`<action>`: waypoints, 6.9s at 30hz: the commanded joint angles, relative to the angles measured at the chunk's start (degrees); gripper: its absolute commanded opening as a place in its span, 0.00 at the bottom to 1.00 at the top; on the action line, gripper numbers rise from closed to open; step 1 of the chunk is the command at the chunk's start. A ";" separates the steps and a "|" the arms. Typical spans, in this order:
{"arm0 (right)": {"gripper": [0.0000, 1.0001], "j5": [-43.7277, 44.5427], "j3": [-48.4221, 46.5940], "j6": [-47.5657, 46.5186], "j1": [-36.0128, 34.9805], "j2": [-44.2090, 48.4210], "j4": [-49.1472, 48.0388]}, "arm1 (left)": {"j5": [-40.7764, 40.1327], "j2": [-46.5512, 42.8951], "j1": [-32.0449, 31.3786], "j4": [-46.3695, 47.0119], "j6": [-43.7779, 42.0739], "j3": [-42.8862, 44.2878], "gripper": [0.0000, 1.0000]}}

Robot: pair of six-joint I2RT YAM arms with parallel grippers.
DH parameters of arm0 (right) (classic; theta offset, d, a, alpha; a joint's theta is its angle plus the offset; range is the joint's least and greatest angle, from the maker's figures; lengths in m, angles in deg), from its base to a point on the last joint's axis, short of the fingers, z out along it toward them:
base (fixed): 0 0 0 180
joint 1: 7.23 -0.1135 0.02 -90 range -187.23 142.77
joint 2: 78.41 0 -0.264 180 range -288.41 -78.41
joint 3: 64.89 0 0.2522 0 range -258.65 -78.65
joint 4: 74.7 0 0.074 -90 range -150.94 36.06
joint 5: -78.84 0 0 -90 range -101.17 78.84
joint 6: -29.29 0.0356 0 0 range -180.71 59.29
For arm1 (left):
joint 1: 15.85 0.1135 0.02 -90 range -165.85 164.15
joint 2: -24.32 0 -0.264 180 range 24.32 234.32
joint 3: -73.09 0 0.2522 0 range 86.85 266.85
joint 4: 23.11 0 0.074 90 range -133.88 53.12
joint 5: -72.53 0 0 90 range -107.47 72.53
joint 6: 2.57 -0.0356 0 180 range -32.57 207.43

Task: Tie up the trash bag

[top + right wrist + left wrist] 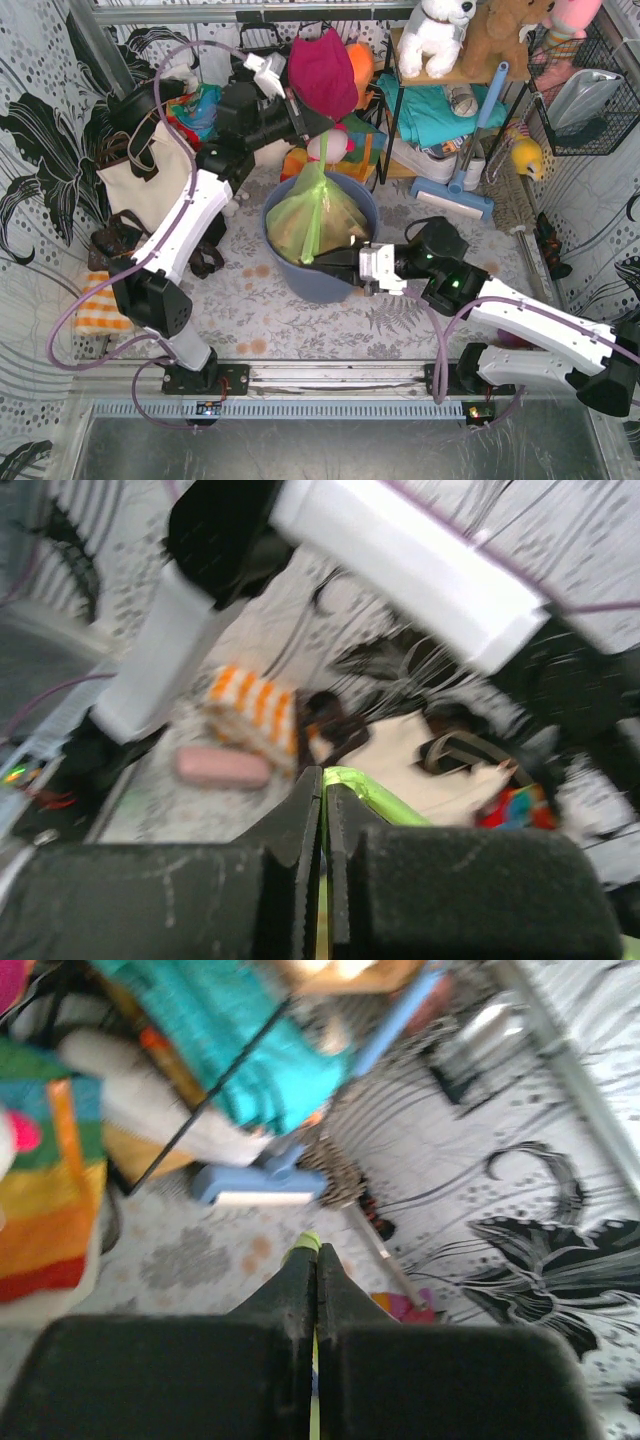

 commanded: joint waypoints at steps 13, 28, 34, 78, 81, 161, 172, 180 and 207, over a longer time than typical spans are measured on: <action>0.00 -26.22 -4.17 15.22 -2.23 -1.47 3.99 | -18.23 9.16 5.00 -7.88 -10.76 12.12 0.00; 0.00 -22.38 8.43 22.87 -5.19 0.92 0.36 | -21.01 13.29 6.90 -5.45 -11.58 4.88 0.00; 0.00 -21.55 8.06 20.61 -9.08 -0.15 8.02 | -22.84 19.17 8.20 -9.48 -14.53 10.75 0.00; 0.00 14.30 0.03 -0.53 -17.56 1.10 6.09 | -4.86 7.30 9.44 1.53 -8.35 6.06 0.00; 0.00 22.73 -4.61 -4.40 -17.34 -2.52 4.28 | -1.43 3.39 9.09 4.82 -6.79 2.16 0.00; 0.70 41.43 -19.47 -1.24 1.06 0.59 11.48 | -27.83 -22.45 -0.71 1.27 -16.81 -11.02 0.78; 0.80 63.46 -6.34 1.18 12.82 2.64 11.60 | -59.69 -34.63 1.11 7.73 -18.72 -36.31 0.98; 0.97 60.15 6.86 15.46 33.97 3.88 13.35 | -75.94 -42.16 2.10 18.53 -15.76 -56.90 0.98; 0.97 56.50 42.11 24.75 57.72 -17.03 -30.23 | -66.63 -13.37 7.96 73.39 -31.12 -87.95 0.98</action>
